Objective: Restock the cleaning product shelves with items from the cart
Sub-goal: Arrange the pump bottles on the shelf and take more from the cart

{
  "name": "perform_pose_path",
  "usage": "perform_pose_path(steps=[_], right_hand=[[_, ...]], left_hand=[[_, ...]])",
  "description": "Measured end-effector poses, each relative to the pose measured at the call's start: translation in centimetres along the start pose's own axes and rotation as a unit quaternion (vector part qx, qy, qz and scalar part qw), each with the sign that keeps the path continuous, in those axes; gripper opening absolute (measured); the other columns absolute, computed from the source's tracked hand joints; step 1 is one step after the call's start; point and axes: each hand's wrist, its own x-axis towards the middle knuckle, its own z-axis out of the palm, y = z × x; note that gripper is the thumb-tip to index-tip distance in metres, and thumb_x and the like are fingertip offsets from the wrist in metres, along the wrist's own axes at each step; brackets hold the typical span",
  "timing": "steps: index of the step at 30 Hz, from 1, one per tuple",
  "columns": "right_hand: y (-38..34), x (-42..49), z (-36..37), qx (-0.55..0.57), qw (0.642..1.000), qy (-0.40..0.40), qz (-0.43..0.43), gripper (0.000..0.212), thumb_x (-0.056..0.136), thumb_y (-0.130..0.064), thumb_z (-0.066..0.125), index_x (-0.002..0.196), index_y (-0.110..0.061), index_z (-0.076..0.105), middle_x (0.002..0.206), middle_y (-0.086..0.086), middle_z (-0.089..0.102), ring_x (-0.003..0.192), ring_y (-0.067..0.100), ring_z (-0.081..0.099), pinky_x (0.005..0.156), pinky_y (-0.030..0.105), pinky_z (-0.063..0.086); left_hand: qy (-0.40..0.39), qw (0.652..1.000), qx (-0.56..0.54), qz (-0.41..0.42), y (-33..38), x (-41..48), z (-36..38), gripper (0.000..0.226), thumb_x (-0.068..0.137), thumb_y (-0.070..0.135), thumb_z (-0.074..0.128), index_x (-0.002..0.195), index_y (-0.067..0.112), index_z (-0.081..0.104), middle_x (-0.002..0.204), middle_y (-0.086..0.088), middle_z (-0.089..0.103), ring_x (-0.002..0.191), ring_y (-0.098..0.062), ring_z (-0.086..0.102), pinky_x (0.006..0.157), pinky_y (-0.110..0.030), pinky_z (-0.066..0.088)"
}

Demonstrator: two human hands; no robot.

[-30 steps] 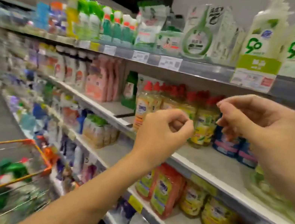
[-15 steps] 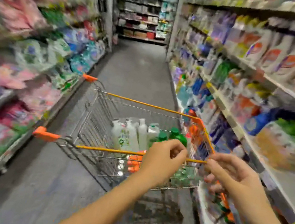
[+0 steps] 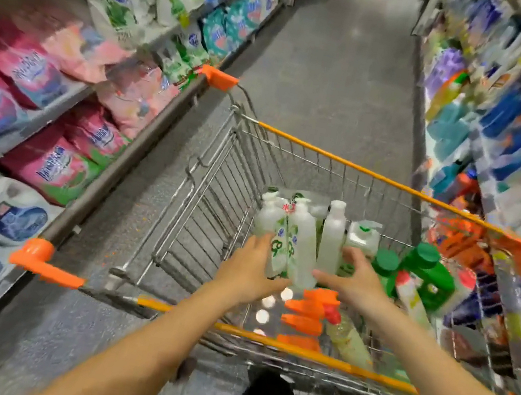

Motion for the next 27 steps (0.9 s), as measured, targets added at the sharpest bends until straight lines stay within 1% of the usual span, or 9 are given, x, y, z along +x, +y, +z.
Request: perform_pose_path(steps=[2,4,6,8,12,16,18,22,27], right_hand=[[0.5,5.3,1.6,-0.035,0.999,-0.030,0.022,0.074,0.074,-0.020,0.083,0.136,-0.003,0.045,0.137,0.014,0.049,0.125,0.028,0.048,0.098,0.036,0.041],[0.9,10.0,3.3,-0.050,0.997,-0.042,0.051,0.065,0.078,-0.012,0.079,0.131,0.004,0.047,0.131,0.018,0.053,0.119,0.036,0.052,0.090,0.043,0.047],[1.9,14.6,5.1,-0.075,0.995,-0.037,0.059,0.078,0.076,-0.020,0.081,0.138,-0.001,0.039,0.137,0.016,0.047,0.117,0.037,0.052,0.076,0.047,0.055],[3.4,18.6,6.8,-0.100,0.993,-0.024,0.056,0.088,0.071,-0.030,0.085,0.139,-0.008,0.033,0.137,0.014,0.044,0.117,0.035,0.050,0.075,0.050,0.056],[5.8,23.6,9.5,-0.144,0.986,-0.014,0.087,0.083,0.072,-0.040,0.082,0.128,-0.006,0.032,0.121,0.015,0.048,0.096,0.037,0.060,0.059,0.048,0.057],[7.3,25.9,11.7,-0.155,0.977,0.047,0.139,0.076,0.071,-0.040,0.083,0.119,-0.002,0.037,0.116,0.021,0.056,0.099,0.042,0.060,0.076,0.054,0.055],[7.1,26.2,12.3,-0.170,0.970,0.077,0.157,0.066,0.078,-0.037,0.078,0.117,0.000,0.040,0.113,0.022,0.059,0.102,0.042,0.060,0.080,0.049,0.052],[6.9,25.0,12.5,-0.193,0.967,0.103,0.132,0.054,0.084,-0.036,0.073,0.115,-0.001,0.045,0.107,0.021,0.063,0.100,0.040,0.061,0.073,0.043,0.048],[6.8,21.6,10.8,-0.163,0.980,0.112,0.005,0.053,0.083,-0.045,0.071,0.113,-0.008,0.048,0.095,0.015,0.065,0.091,0.038,0.062,0.068,0.041,0.049]], left_hand=[[-0.009,0.999,0.010,-0.029,-1.4,4.4,0.4,0.088,0.082,0.046,0.071,0.149,0.020,0.021,0.144,-0.006,0.035,0.131,-0.028,0.041,0.104,-0.045,0.041],[-0.002,0.999,-0.011,-0.053,-2.9,8.5,0.9,0.081,0.082,0.043,0.072,0.146,0.019,0.028,0.141,-0.005,0.040,0.128,-0.026,0.044,0.102,-0.044,0.043],[0.007,0.995,-0.053,-0.081,-4.3,11.8,1.7,0.077,0.080,0.038,0.074,0.142,0.018,0.034,0.136,-0.005,0.045,0.123,-0.025,0.049,0.100,-0.044,0.045],[0.008,0.990,-0.097,-0.099,-5.6,14.2,2.6,0.078,0.077,0.035,0.078,0.141,0.017,0.036,0.135,-0.006,0.049,0.121,-0.026,0.052,0.098,-0.044,0.047],[0.006,0.986,-0.107,-0.124,-7.4,16.8,4.0,0.074,0.076,0.035,0.078,0.137,0.015,0.040,0.134,-0.007,0.052,0.120,-0.026,0.053,0.098,-0.042,0.047],[0.002,0.983,-0.108,-0.145,-8.6,17.0,5.1,0.066,0.076,0.043,0.074,0.132,0.022,0.045,0.128,-0.003,0.057,0.111,-0.023,0.059,0.092,-0.043,0.051],[0.003,0.980,-0.123,-0.156,-8.9,17.1,5.1,0.060,0.077,0.041,0.071,0.129,0.025,0.046,0.126,0.001,0.058,0.106,-0.022,0.061,0.090,-0.043,0.052],[0.012,0.981,-0.119,-0.153,-8.9,17.2,4.9,0.054,0.082,0.036,0.070,0.129,0.027,0.045,0.127,0.002,0.056,0.108,-0.019,0.058,0.092,-0.042,0.052],[0.001,0.974,-0.201,-0.109,-8.1,17.1,4.1,0.068,0.080,0.034,0.076,0.136,0.024,0.040,0.136,0.001,0.049,0.117,-0.019,0.053,0.099,-0.041,0.048]])
